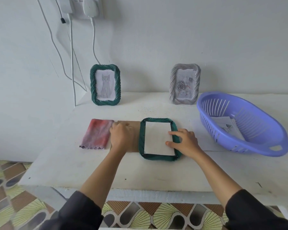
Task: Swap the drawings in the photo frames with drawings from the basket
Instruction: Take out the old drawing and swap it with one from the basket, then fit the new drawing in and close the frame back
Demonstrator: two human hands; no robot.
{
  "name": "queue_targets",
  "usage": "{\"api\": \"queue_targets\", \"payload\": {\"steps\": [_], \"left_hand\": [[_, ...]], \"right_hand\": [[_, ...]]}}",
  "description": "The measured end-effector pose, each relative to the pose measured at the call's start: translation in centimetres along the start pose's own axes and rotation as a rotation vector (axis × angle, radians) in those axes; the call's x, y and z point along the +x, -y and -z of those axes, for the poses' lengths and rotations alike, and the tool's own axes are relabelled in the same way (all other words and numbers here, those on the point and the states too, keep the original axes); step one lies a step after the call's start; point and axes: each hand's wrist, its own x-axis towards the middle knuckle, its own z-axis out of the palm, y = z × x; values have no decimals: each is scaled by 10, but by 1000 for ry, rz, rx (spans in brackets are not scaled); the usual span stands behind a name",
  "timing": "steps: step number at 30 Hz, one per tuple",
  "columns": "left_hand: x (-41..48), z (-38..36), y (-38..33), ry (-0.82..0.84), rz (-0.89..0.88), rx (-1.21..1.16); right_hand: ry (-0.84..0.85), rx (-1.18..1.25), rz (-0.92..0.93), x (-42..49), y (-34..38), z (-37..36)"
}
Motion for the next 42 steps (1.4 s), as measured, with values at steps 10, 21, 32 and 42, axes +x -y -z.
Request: {"api": "queue_targets", "payload": {"steps": [10, 21, 32, 42], "left_hand": [[2, 4, 5, 209, 124, 279], [13, 12, 4, 163, 274, 83], [23, 31, 13, 108, 189, -201], [8, 42, -34, 119, 100, -678]], "right_hand": [[6, 5, 11, 0, 0, 0], [41, -20, 20, -1, 0, 2], [65, 33, 21, -2, 1, 5], [-27, 443, 120, -7, 23, 19]]}}
